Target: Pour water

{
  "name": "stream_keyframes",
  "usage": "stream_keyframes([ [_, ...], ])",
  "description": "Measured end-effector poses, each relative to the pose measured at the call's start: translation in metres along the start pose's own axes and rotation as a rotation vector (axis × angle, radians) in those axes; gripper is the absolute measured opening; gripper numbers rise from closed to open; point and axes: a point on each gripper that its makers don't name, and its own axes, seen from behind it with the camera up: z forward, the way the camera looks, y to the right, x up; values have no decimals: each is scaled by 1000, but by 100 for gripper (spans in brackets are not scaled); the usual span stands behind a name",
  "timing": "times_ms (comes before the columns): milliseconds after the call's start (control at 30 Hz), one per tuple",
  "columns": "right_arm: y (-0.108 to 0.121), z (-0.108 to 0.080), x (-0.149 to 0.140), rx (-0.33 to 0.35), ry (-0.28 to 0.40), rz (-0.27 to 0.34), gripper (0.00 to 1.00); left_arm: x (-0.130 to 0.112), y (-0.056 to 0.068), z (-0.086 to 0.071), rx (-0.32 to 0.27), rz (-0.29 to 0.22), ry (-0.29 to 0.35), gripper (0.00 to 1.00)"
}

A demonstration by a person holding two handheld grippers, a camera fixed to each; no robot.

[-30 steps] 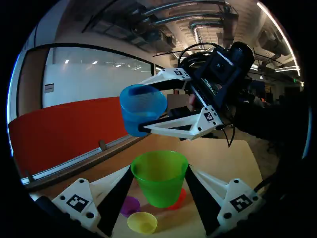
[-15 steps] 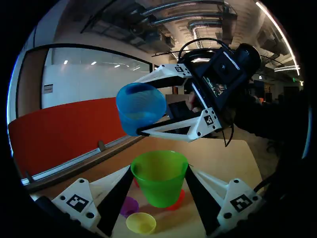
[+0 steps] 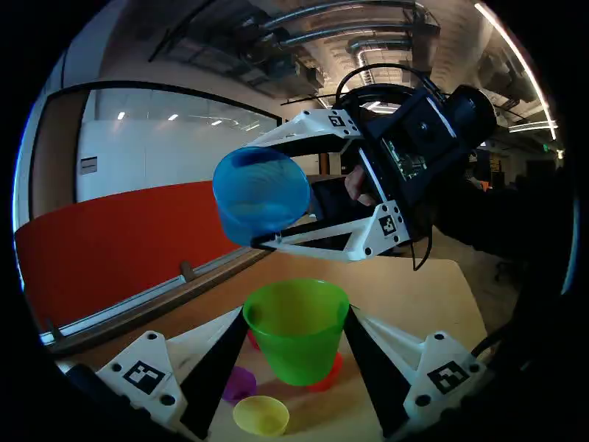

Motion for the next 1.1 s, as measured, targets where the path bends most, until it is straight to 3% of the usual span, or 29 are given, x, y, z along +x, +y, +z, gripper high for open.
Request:
stream_keyframes([
  [1100, 8, -2, 6, -12, 5, -81, 91, 2, 0, 2, 1, 3, 1, 88],
])
